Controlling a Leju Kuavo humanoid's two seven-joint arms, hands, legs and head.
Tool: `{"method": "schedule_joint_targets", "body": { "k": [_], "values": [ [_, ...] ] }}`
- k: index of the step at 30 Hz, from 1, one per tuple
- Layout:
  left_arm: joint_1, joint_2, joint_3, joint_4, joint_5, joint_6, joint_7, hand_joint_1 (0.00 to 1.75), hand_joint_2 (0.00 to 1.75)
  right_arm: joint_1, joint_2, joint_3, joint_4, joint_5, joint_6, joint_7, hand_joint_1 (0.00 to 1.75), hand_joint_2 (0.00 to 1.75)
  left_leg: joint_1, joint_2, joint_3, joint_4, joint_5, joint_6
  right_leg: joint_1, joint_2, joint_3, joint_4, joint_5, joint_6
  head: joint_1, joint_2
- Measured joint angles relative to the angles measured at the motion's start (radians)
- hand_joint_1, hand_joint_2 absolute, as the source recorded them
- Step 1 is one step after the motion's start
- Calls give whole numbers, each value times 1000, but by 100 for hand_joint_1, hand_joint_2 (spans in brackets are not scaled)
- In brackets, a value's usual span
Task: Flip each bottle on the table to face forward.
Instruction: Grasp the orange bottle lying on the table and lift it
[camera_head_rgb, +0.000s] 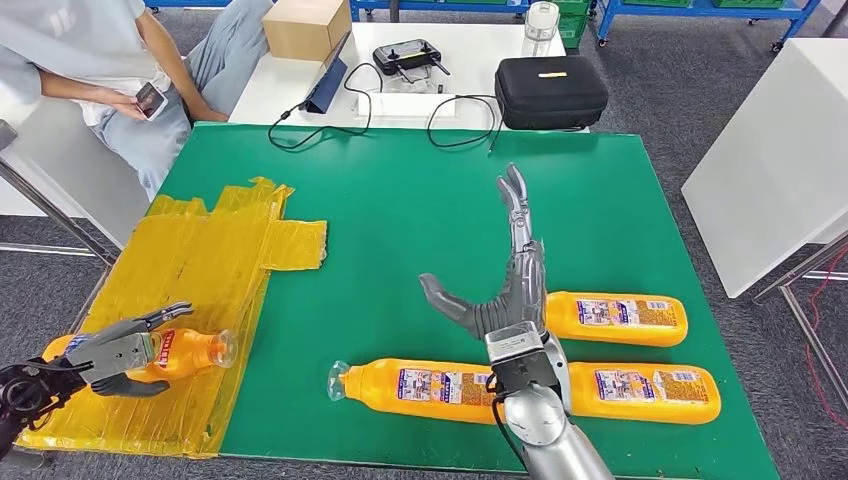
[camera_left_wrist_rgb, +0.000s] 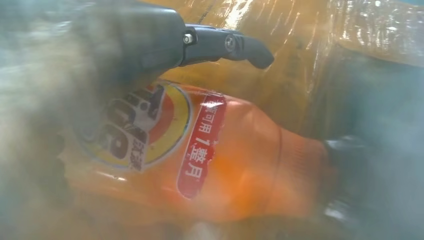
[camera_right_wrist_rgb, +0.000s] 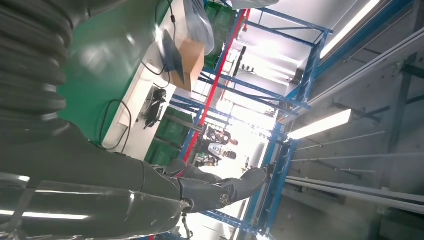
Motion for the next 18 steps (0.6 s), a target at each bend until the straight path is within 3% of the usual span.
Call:
{"method": "schedule_joint_targets", "body": {
  "k": [18],
  "values": [
    [84, 12, 16, -90, 26, 79, 8, 0, 175, -2, 0, 0, 16, -11, -3, -3, 0, 175, -1, -2, -1, 0, 0, 0, -1, 0, -1, 0, -2, 2, 0, 0]
  ]
}}
